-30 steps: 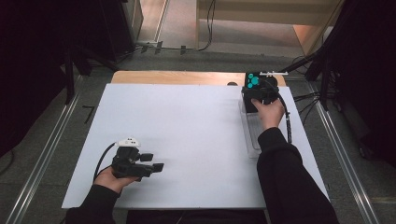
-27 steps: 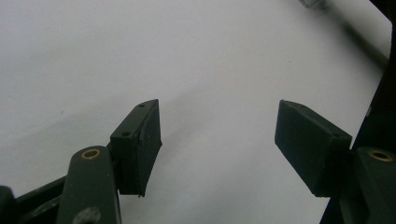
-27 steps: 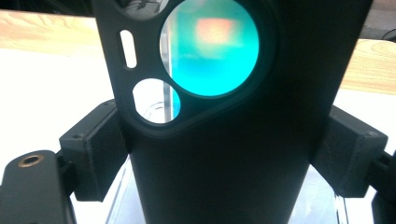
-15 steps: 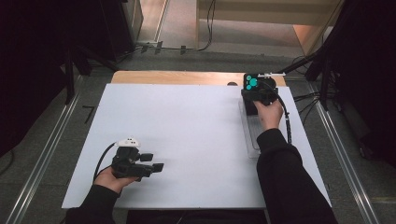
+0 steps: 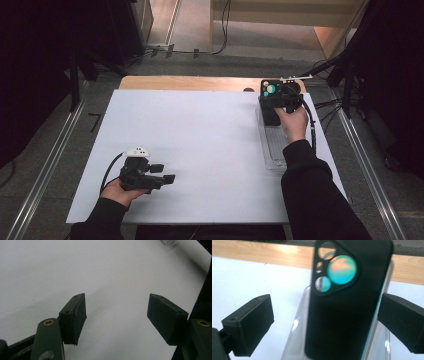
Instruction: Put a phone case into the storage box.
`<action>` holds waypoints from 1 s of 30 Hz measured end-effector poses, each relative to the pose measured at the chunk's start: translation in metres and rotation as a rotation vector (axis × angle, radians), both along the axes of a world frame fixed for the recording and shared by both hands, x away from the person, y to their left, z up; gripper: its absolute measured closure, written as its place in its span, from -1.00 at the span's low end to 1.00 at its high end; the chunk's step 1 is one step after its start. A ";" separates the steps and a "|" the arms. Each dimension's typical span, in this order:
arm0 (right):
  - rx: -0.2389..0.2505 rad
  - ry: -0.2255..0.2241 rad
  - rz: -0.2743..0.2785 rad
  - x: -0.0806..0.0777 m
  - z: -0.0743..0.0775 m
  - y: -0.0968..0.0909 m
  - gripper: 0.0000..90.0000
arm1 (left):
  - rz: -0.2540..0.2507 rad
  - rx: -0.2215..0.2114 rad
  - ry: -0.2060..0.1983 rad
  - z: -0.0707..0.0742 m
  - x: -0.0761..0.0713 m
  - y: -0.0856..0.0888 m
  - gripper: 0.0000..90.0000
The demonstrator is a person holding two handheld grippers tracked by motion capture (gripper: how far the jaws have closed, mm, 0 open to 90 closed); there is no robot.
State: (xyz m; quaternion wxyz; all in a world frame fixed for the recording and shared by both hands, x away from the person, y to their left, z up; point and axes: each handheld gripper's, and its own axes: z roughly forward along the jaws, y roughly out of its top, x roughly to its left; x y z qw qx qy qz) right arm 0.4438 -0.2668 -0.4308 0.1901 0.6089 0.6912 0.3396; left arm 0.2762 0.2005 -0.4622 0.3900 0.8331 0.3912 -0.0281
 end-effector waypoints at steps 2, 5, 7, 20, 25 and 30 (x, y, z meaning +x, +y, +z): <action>0.005 0.002 0.025 -0.004 0.004 0.004 -1.00 | -0.001 0.001 0.001 0.000 0.000 0.000 -0.30; 0.007 -0.005 0.060 -0.010 0.010 0.012 -1.00 | 0.004 -0.003 0.001 0.001 0.000 0.000 -0.30; 0.000 -0.015 0.079 -0.015 0.014 0.017 -1.00 | 0.000 -0.001 -0.001 0.001 0.001 0.001 -0.30; 0.058 0.034 0.267 -0.043 0.018 0.050 -0.72 | -0.005 -0.014 0.003 0.003 0.003 0.004 -0.30; 0.085 0.065 0.336 -0.052 0.016 0.059 -0.68 | -0.011 -0.013 0.000 0.003 0.005 0.004 -0.30; 0.091 0.078 0.400 -0.063 0.014 0.067 -0.67 | -0.012 -0.016 0.007 0.003 0.007 0.003 -0.30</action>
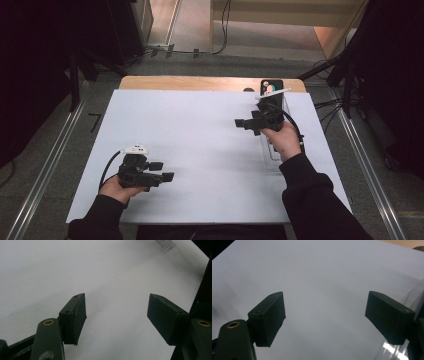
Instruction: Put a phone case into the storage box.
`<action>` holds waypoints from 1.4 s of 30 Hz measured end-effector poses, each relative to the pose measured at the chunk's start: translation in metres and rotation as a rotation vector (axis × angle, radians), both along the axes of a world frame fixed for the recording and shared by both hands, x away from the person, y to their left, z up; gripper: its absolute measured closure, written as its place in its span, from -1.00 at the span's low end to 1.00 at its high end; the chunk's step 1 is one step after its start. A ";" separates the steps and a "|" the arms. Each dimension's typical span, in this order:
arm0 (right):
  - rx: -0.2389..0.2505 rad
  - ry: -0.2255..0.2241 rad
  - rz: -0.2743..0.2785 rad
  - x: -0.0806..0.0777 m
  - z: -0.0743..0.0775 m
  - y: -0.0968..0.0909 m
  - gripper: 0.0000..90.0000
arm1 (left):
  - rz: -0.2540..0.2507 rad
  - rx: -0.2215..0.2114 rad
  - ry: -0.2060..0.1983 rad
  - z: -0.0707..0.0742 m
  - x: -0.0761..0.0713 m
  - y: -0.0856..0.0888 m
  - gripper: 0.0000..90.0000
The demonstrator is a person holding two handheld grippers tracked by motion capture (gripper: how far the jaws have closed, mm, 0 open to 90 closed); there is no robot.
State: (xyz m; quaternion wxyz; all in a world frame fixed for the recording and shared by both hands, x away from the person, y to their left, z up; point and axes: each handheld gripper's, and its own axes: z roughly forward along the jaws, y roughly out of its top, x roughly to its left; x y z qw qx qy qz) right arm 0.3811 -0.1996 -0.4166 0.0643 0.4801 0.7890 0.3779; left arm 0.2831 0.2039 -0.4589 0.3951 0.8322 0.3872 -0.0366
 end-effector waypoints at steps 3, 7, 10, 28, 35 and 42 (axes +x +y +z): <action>0.009 0.011 0.030 -0.008 -0.001 0.004 -0.67 | -0.005 -0.001 -0.003 0.000 0.001 -0.001 -0.30; 0.038 0.021 0.082 -0.017 -0.003 0.008 -0.49 | -0.011 -0.003 -0.005 0.001 0.002 -0.001 -0.30; 0.036 0.036 0.115 -0.024 -0.004 0.011 -0.49 | -0.016 -0.005 -0.005 0.001 0.003 -0.001 -0.30; 0.010 0.046 0.207 -0.066 -0.017 0.019 -0.49 | -0.046 -0.010 -0.007 -0.001 0.002 -0.005 -0.33; 0.002 0.054 0.230 -0.077 -0.024 0.020 -0.49 | -0.055 -0.015 -0.004 -0.001 0.002 -0.006 -0.33; -0.014 0.060 0.247 -0.086 -0.033 0.018 -0.50 | -0.072 -0.016 -0.005 -0.002 0.001 -0.007 -0.33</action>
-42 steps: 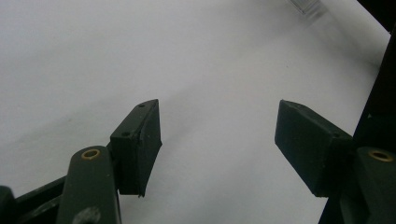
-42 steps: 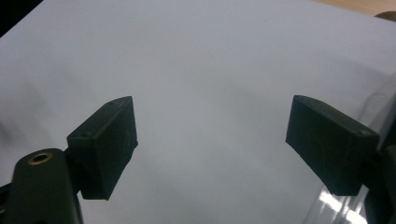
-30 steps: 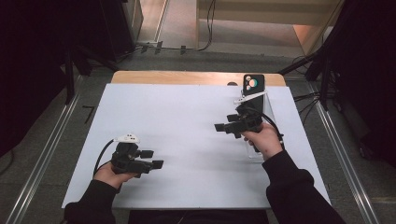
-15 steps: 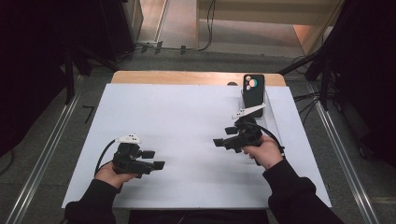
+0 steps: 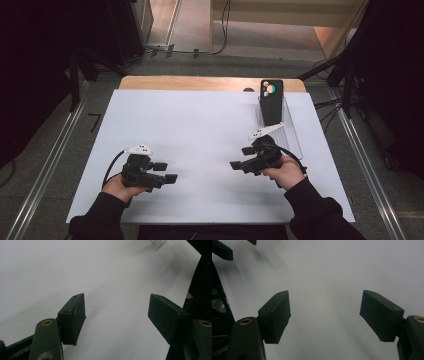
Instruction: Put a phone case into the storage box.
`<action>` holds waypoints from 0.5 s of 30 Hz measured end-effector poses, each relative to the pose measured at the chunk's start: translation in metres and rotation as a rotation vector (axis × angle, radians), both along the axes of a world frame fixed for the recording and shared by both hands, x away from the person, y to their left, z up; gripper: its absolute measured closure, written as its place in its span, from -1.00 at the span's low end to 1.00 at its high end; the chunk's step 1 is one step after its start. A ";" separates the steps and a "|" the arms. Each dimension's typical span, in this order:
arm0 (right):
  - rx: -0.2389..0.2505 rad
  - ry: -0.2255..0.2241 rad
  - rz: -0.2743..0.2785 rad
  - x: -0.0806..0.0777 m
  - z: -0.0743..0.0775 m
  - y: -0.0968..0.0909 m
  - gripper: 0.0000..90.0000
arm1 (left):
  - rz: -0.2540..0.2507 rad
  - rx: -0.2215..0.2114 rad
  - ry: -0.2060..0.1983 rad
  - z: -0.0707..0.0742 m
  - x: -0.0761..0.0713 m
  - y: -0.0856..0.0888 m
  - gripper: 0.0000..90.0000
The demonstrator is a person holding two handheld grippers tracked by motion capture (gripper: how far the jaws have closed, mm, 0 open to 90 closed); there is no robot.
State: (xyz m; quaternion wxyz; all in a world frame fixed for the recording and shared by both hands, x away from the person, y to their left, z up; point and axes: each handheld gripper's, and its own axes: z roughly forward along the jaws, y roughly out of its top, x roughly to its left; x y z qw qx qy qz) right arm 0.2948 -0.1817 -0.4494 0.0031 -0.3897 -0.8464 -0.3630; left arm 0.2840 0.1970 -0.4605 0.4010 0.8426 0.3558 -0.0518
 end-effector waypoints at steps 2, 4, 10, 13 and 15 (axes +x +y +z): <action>-0.003 0.001 0.003 -0.002 -0.002 -0.001 -0.50 | -0.008 -0.001 0.004 0.000 0.000 0.000 -0.33; -0.002 0.008 0.004 -0.005 -0.005 -0.002 -0.50 | -0.015 0.003 0.010 -0.001 -0.001 0.000 -0.33; -0.017 0.018 0.031 -0.014 -0.011 -0.005 -0.50 | -0.029 0.013 0.003 -0.001 -0.003 -0.003 -0.33; -0.020 0.028 0.036 -0.017 -0.014 -0.008 -0.50 | -0.026 0.012 0.001 -0.001 -0.004 -0.003 -0.33; -0.020 0.034 0.036 -0.020 -0.015 -0.011 -0.50 | -0.024 0.014 -0.001 -0.001 -0.005 -0.003 -0.33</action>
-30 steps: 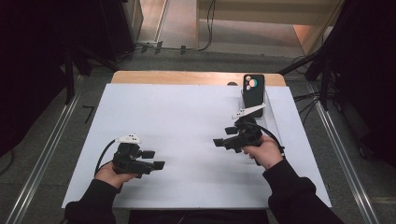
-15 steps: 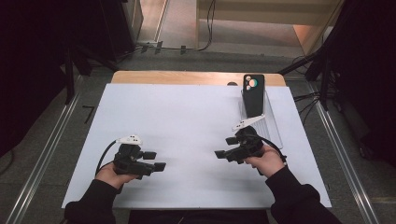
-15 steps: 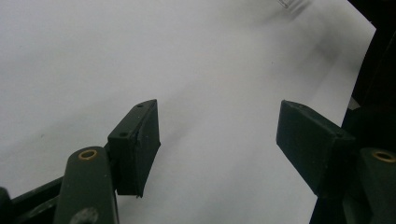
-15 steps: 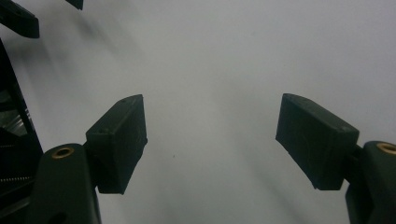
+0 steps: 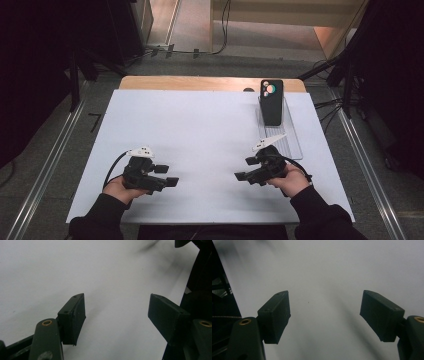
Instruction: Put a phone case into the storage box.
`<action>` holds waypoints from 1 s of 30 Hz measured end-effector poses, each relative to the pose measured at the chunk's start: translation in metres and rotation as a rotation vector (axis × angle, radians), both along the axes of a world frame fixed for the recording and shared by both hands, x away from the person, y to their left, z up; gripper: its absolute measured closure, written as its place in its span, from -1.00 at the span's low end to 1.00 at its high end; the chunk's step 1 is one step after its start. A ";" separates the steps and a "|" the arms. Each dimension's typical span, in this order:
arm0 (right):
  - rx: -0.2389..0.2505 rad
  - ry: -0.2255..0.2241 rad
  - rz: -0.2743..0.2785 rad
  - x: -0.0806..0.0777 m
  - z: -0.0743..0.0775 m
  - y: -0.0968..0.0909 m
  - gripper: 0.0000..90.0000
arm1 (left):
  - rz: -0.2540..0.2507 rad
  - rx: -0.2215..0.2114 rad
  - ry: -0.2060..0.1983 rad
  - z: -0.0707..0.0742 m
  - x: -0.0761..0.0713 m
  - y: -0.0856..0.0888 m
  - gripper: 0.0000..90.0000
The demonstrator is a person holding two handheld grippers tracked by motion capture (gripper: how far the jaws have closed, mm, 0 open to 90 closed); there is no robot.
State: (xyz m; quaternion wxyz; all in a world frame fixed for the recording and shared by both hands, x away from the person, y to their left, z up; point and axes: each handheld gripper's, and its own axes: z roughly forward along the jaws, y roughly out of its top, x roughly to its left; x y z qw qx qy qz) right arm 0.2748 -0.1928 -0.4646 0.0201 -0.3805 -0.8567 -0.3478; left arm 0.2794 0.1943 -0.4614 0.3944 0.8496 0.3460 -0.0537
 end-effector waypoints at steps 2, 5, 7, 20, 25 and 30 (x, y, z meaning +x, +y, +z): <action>0.004 0.003 0.003 -0.002 -0.001 -0.002 -0.50 | 0.000 -0.003 0.002 0.000 0.000 0.001 -0.33; -0.002 0.004 0.005 -0.007 -0.002 -0.007 -0.50 | 0.001 -0.002 0.002 0.000 0.000 0.001 -0.33; -0.007 0.010 0.005 -0.009 -0.003 -0.010 -0.50 | -0.001 0.001 0.002 0.000 0.000 0.001 -0.33; -0.007 0.026 -0.026 -0.018 -0.007 -0.032 -0.51 | 0.003 0.001 0.002 -0.001 -0.003 0.001 -0.33; -0.021 0.032 -0.042 -0.020 -0.008 -0.039 -0.51 | -0.002 0.000 -0.001 -0.001 -0.005 0.003 -0.33; -0.027 0.041 -0.051 -0.022 -0.010 -0.044 -0.51 | 0.003 -0.006 0.004 0.000 -0.006 0.006 -0.33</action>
